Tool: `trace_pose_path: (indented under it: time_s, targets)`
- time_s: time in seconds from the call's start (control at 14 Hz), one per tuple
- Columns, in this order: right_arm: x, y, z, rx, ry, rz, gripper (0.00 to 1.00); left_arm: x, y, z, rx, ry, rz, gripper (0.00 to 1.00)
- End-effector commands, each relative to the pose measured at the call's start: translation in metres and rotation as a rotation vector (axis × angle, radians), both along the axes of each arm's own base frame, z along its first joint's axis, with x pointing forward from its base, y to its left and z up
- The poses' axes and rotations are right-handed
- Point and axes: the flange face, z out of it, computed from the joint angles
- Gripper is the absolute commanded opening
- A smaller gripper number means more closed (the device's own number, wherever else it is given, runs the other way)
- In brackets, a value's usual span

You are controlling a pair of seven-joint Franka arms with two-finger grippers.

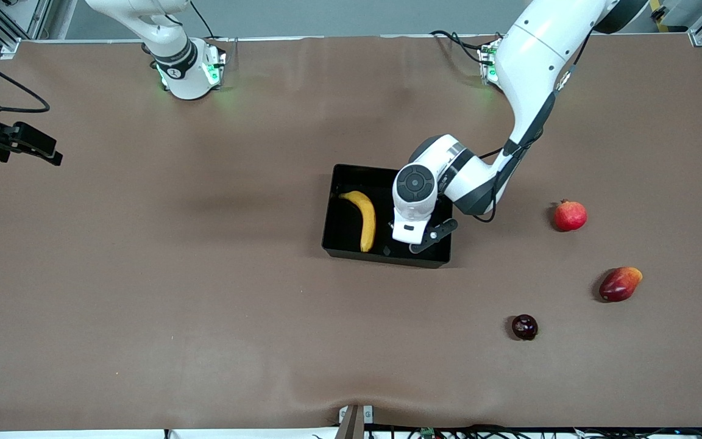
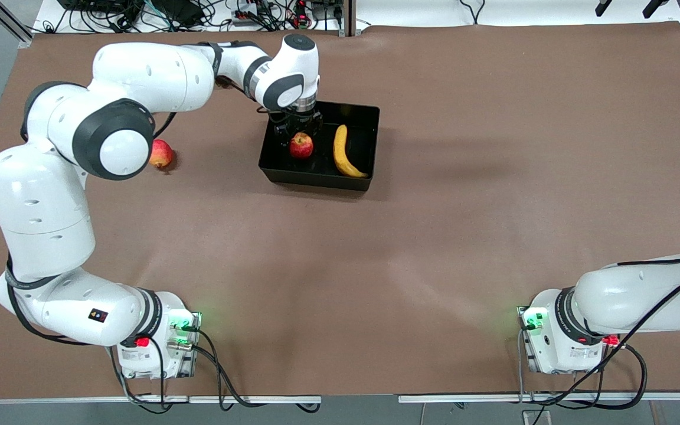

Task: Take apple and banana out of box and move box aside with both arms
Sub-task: 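Lower the left gripper into the box and grasp the apple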

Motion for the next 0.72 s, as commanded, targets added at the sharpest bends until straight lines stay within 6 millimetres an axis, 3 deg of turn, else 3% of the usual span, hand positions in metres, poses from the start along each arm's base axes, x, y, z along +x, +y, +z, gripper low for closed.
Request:
trace_pose_path:
  time_s: [0.0,0.22,0.29,0.43,0.65]
  targets:
    - [0.000,0.000,0.003,-0.012,-0.004,0.003,1.00,0.005,0.001,0.054,0.033,-0.049,0.015,0.00]
    - [0.000,0.001,0.003,-0.012,-0.004,0.004,1.00,0.014,0.015,0.103,0.049,-0.053,-0.063,0.00]
    - [0.000,0.000,0.003,-0.012,-0.004,0.003,1.00,0.020,0.029,0.120,0.046,-0.055,-0.113,0.00]
    - [0.000,0.000,0.003,-0.012,-0.004,0.003,1.00,0.036,0.060,0.137,0.041,-0.044,-0.189,0.00]
    - [0.000,-0.001,0.003,-0.014,-0.004,0.001,1.00,0.060,0.106,0.141,0.034,-0.021,-0.249,0.00]
